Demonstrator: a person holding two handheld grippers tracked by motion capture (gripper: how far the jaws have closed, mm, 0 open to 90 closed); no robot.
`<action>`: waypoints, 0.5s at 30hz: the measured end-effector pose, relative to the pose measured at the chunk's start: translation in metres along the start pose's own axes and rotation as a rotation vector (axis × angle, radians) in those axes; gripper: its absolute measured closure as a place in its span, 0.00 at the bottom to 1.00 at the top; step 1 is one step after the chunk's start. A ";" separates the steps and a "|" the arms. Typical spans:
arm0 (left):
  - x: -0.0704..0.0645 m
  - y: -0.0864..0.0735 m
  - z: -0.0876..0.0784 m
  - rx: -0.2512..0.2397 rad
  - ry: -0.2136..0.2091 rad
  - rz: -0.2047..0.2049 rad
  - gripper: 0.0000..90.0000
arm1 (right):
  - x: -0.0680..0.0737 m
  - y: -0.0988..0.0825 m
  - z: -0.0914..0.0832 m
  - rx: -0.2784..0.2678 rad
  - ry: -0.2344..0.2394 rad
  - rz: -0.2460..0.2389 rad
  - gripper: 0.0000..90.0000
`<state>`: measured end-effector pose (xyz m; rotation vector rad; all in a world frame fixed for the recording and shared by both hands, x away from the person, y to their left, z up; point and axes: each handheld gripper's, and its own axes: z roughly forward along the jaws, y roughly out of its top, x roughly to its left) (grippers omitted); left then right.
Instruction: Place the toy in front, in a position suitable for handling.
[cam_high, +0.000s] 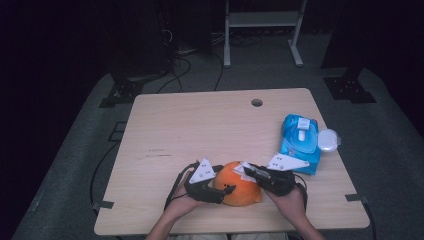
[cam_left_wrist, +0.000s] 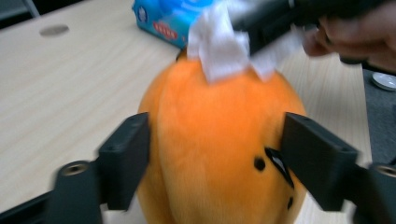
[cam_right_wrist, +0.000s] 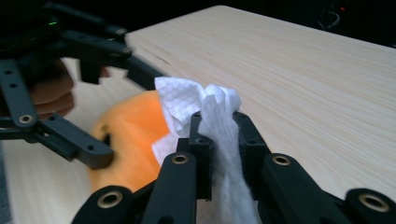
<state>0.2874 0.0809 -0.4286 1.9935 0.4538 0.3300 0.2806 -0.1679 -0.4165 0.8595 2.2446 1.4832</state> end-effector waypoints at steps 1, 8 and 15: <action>-0.001 -0.002 0.002 0.013 0.008 0.006 0.26 | 0.011 0.001 0.005 -0.002 0.046 -0.039 0.88; 0.014 -0.015 -0.008 0.023 0.004 -0.077 0.35 | -0.008 -0.005 -0.004 0.002 -0.004 0.005 0.88; 0.013 -0.013 -0.005 0.014 0.000 -0.090 0.28 | -0.001 -0.008 -0.004 -0.026 0.058 0.017 0.88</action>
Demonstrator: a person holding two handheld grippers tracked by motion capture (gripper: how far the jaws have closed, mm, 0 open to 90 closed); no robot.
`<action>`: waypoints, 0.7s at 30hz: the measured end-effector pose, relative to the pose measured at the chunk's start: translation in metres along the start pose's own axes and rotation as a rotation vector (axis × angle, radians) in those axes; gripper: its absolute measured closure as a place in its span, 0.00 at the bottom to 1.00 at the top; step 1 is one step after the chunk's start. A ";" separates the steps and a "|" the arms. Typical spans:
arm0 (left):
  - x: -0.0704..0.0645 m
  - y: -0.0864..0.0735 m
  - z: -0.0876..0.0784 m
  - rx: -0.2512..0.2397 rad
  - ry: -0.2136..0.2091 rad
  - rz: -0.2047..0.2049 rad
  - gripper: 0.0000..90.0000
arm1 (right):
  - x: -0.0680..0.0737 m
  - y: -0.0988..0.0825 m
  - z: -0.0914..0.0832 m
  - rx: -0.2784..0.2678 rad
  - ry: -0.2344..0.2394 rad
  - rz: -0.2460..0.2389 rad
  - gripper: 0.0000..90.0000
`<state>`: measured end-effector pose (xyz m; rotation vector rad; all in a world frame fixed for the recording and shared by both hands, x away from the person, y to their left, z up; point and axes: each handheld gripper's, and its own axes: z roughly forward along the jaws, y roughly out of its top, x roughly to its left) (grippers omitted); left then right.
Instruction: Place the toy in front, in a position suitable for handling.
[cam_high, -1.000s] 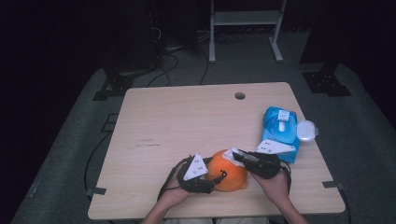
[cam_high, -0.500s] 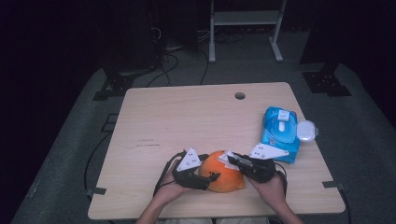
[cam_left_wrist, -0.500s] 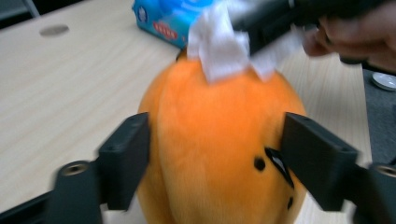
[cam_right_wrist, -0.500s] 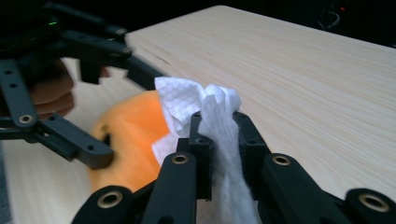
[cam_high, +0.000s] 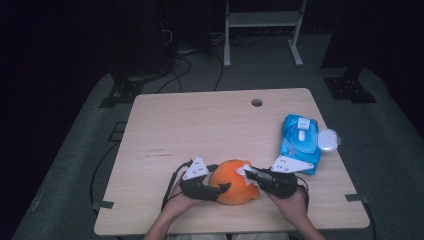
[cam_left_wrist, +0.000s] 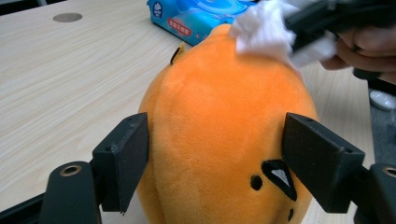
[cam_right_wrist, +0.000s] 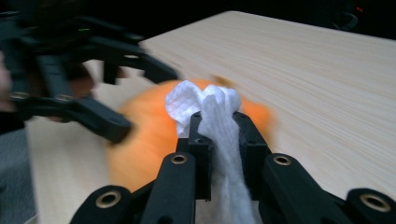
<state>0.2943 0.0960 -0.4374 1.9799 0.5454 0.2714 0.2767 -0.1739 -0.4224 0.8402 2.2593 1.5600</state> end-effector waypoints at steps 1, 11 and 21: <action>0.000 0.000 0.000 0.000 0.000 0.000 0.29 | 0.000 0.000 0.000 0.000 0.000 0.000 0.88; 0.010 -0.010 -0.006 -0.001 -0.003 -0.066 0.30 | -0.014 -0.010 -0.007 0.043 -0.061 0.054 0.87; 0.013 -0.013 -0.008 -0.005 0.007 -0.078 0.30 | -0.007 -0.008 -0.007 0.031 -0.026 0.037 0.87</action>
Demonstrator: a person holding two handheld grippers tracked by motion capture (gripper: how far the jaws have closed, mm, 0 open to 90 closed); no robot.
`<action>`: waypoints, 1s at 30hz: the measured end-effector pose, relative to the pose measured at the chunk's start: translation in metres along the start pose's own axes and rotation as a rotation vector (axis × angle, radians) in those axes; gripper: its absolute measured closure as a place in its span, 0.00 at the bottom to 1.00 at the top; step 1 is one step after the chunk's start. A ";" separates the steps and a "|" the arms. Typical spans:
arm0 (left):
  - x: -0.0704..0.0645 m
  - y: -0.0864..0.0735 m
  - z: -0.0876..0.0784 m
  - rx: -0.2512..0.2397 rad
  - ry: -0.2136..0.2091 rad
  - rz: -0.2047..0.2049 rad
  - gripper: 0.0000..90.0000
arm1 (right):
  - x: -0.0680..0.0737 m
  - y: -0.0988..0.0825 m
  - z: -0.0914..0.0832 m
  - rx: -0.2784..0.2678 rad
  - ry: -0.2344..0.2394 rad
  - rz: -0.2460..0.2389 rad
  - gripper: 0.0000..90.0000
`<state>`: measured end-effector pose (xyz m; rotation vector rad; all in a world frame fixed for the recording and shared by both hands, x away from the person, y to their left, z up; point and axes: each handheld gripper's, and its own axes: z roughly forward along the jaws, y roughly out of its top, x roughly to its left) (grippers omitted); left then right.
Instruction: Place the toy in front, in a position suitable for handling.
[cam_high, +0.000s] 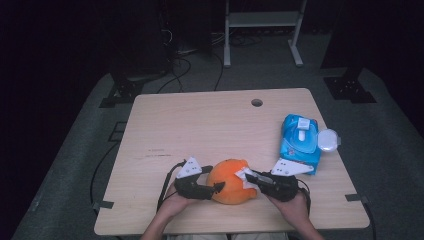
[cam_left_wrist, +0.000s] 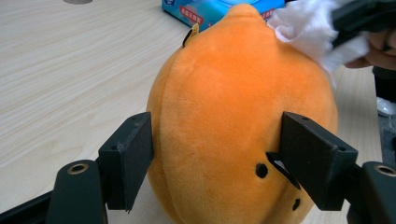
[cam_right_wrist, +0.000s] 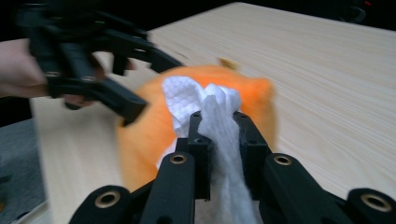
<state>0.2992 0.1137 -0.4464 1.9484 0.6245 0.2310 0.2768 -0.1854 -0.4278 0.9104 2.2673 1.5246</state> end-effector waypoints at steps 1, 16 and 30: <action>-0.001 0.000 0.000 0.000 0.002 0.003 0.30 | -0.005 -0.002 -0.001 0.006 -0.015 0.019 0.87; -0.007 0.006 0.007 0.016 0.003 -0.022 0.09 | 0.008 0.004 0.005 0.000 0.029 -0.077 0.87; -0.039 0.011 0.018 0.045 0.056 0.155 0.31 | 0.001 0.013 0.011 -0.018 -0.022 -0.020 0.87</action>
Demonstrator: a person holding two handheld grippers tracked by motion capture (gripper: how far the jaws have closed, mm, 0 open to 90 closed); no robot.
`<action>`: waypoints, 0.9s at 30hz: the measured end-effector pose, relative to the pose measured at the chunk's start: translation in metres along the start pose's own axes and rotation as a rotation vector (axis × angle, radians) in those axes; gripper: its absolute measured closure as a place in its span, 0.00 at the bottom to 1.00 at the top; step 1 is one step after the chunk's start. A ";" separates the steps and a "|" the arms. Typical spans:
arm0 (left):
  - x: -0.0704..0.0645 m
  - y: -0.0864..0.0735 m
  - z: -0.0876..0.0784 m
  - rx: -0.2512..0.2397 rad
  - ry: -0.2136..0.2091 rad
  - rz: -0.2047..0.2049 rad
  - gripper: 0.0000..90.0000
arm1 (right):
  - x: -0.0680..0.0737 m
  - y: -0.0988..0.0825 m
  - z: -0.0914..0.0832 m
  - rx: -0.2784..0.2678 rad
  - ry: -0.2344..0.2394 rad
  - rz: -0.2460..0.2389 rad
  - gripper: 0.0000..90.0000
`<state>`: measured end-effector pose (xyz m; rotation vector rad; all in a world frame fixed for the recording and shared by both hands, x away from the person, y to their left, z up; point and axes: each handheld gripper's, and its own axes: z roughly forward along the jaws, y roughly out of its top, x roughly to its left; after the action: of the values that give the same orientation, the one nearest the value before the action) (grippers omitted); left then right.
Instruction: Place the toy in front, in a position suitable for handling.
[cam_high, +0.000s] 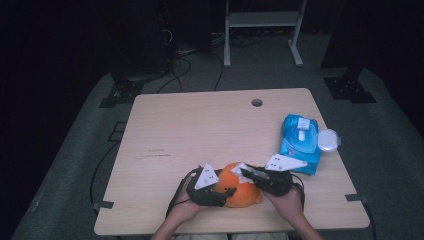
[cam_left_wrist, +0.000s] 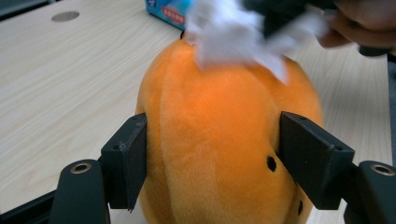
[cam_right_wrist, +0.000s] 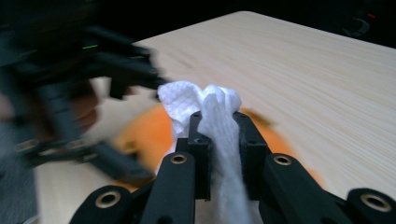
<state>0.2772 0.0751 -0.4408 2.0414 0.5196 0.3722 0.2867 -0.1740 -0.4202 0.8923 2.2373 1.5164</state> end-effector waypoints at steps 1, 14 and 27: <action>-0.002 0.001 0.001 -0.002 0.003 0.007 0.31 | 0.000 0.000 0.000 0.000 0.000 0.000 0.87; -0.009 0.005 0.002 0.016 -0.021 0.050 0.27 | 0.020 0.004 0.001 -0.001 0.002 -0.094 0.88; -0.002 0.005 0.003 0.019 -0.092 -0.002 0.27 | 0.028 0.006 0.001 0.018 0.071 -0.095 0.89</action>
<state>0.2784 0.0697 -0.4379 2.0650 0.4708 0.2716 0.2680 -0.1535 -0.4125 0.7367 2.3112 1.5095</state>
